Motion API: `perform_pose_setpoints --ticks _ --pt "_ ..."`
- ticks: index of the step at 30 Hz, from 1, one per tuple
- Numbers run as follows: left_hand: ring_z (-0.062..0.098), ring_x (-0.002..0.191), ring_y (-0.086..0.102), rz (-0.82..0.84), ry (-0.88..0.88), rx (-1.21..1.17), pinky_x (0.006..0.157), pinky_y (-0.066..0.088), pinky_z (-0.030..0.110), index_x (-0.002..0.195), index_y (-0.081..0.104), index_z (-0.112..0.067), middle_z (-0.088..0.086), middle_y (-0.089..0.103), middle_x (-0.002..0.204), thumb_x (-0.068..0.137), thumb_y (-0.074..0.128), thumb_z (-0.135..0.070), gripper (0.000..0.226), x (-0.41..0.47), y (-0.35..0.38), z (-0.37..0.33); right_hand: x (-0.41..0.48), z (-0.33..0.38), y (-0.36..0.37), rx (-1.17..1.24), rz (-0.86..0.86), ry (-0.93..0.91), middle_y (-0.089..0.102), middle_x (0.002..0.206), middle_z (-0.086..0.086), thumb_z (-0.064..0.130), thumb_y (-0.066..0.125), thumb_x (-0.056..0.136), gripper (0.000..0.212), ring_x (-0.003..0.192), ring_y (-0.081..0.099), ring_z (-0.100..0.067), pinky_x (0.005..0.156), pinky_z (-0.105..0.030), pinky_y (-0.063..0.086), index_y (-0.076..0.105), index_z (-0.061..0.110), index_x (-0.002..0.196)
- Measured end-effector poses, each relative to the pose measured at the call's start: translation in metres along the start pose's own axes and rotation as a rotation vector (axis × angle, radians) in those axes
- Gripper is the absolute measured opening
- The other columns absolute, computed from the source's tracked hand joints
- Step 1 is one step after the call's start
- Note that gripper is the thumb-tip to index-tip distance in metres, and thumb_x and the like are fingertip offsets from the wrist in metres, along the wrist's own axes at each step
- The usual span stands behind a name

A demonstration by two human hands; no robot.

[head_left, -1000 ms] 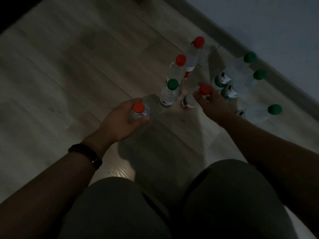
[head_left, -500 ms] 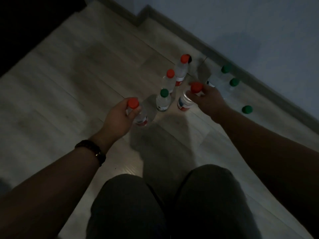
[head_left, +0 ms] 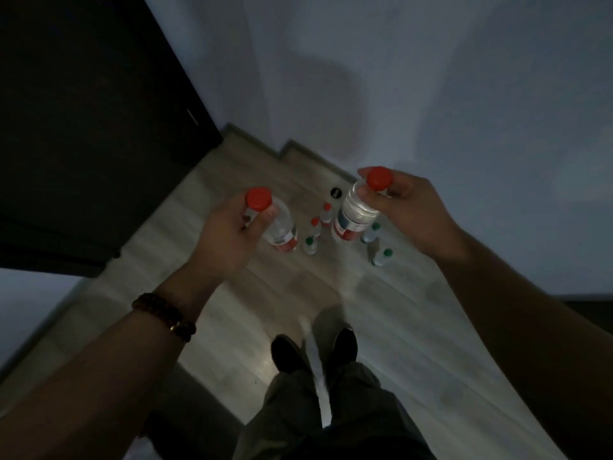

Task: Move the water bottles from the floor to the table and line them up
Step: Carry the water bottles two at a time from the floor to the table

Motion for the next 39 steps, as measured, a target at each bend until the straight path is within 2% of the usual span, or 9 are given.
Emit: perform_pose_setpoints --ticks 2,5,9,14,21,26,29,32,39 --pt "-0.007 0.096 0.067 -0.006 0.021 -0.023 0.082 0.054 0.013 0.121 0.062 -0.042 -0.030 0.069 0.101 0.098 0.061 -0.053 0.026 -0.006 -0.033 -0.054 -0.021 0.053 -0.024 0.017 -0.025 -0.043 0.078 0.104 0.020 0.050 0.080 0.081 0.038 0.100 0.076 -0.020 0.088 -0.043 0.063 0.075 0.044 0.118" --pt "0.002 0.099 0.070 -0.049 0.082 -0.091 0.086 0.059 0.028 0.117 0.064 -0.038 -0.018 0.072 0.106 0.096 0.059 -0.057 0.029 -0.013 -0.070 -0.119 -0.047 0.116 -0.051 0.087 -0.084 -0.135 0.077 0.109 0.020 0.041 0.083 0.081 0.032 0.106 0.072 0.000 0.093 -0.027 0.054 0.078 0.040 0.112" --pt "0.012 0.108 0.070 -0.162 0.225 -0.196 0.093 0.060 0.040 0.124 0.067 -0.016 -0.002 0.072 0.116 0.096 0.054 -0.056 0.050 -0.024 -0.090 -0.185 -0.081 0.172 -0.074 0.206 -0.147 -0.257 0.079 0.109 0.011 0.024 0.085 0.083 0.026 0.107 0.073 -0.005 0.091 -0.022 0.057 0.081 0.025 0.109" --pt "0.019 0.100 0.071 -0.195 0.333 -0.267 0.090 0.059 0.051 0.113 0.067 -0.016 0.003 0.072 0.108 0.096 0.053 -0.054 0.044 -0.039 -0.098 -0.232 -0.116 0.205 -0.089 0.296 -0.238 -0.376 0.081 0.102 0.002 0.016 0.086 0.083 0.026 0.099 0.076 -0.012 0.084 -0.022 0.057 0.081 0.014 0.108" --pt "0.018 0.093 0.073 -0.108 0.426 -0.380 0.082 0.060 0.031 0.104 0.068 -0.016 0.001 0.075 0.100 0.097 0.050 -0.052 0.041 -0.044 -0.085 -0.268 -0.160 0.205 -0.094 0.342 -0.281 -0.405 0.081 0.098 0.002 0.025 0.088 0.078 0.018 0.092 0.077 -0.012 0.080 -0.022 0.057 0.085 0.024 0.096" --pt "0.008 0.087 0.074 0.035 0.496 -0.402 0.074 0.053 0.014 0.099 0.070 -0.028 -0.011 0.076 0.094 0.096 0.051 -0.056 0.035 -0.048 -0.062 -0.285 -0.199 0.195 -0.089 0.313 -0.417 -0.377 0.081 0.095 0.006 0.030 0.087 0.077 0.013 0.092 0.076 -0.007 0.078 -0.019 0.057 0.084 0.034 0.089" --pt "0.013 0.094 0.074 0.157 0.575 -0.402 0.084 0.057 0.032 0.093 0.068 -0.042 -0.011 0.076 0.097 0.094 0.052 -0.066 0.029 -0.047 -0.051 -0.297 -0.231 0.186 -0.086 0.296 -0.564 -0.370 0.080 0.095 -0.002 0.033 0.086 0.077 0.015 0.092 0.077 -0.013 0.078 -0.018 0.058 0.083 0.027 0.090" --pt "0.019 0.096 0.074 0.289 0.637 -0.425 0.090 0.058 0.053 0.099 0.068 -0.034 -0.006 0.076 0.100 0.093 0.054 -0.071 0.040 -0.051 -0.037 -0.308 -0.268 0.180 -0.084 0.316 -0.690 -0.334 0.081 0.097 0.000 0.038 0.087 0.074 0.021 0.098 0.076 -0.015 0.083 -0.021 0.060 0.083 0.029 0.093" --pt "0.021 0.093 0.073 0.635 0.770 -0.466 0.089 0.057 0.057 0.096 0.067 -0.034 -0.006 0.075 0.098 0.089 0.053 -0.077 0.046 -0.116 0.023 -0.342 -0.392 0.146 -0.077 0.331 -1.044 -0.246 0.080 0.106 0.007 0.039 0.088 0.073 0.034 0.104 0.075 -0.011 0.086 -0.023 0.060 0.083 0.026 0.104"
Point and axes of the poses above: each hand's wrist, its own x-axis towards the middle knuckle, its own y-axis out of the palm, z = x × y, the point moved 2 cm from there along x, towards the middle knuckle
